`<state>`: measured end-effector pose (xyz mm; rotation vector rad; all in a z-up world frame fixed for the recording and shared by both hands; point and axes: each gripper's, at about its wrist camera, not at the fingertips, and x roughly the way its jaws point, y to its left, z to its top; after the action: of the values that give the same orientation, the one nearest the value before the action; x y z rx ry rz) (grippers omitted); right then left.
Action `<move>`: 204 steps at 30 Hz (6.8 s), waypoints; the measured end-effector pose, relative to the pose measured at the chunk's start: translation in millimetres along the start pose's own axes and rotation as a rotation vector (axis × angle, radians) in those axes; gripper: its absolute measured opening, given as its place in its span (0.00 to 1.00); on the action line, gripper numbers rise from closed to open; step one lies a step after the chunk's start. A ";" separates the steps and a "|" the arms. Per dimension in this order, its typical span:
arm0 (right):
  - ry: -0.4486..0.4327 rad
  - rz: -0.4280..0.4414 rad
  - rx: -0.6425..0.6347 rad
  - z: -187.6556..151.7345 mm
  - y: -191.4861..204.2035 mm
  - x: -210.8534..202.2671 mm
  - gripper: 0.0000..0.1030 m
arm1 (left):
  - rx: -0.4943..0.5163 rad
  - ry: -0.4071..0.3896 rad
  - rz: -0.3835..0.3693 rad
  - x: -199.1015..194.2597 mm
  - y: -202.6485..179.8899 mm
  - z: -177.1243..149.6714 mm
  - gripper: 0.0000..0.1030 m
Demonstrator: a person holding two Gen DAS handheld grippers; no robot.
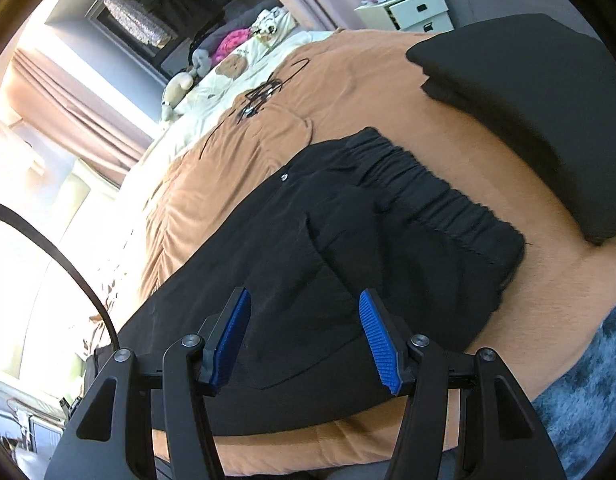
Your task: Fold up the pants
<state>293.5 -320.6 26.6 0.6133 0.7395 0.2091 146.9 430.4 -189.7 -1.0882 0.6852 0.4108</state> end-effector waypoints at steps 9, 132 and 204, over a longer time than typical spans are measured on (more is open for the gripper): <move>0.031 0.028 -0.036 3.3 23.8 27.3 0.53 | -0.026 -0.097 -0.182 -13.1 -12.4 11.2 0.66; 0.564 0.336 -1.259 -10.7 336.9 374.8 0.00 | 0.132 0.127 0.653 168.9 -139.1 112.3 0.07; 0.310 0.073 -0.778 -54.1 284.5 233.5 0.86 | 0.346 -0.043 0.190 -33.7 -113.9 25.2 0.99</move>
<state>435.5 23.2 31.1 -0.1397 0.8571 0.6326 200.3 406.2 -83.4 -0.6880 0.7918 0.4573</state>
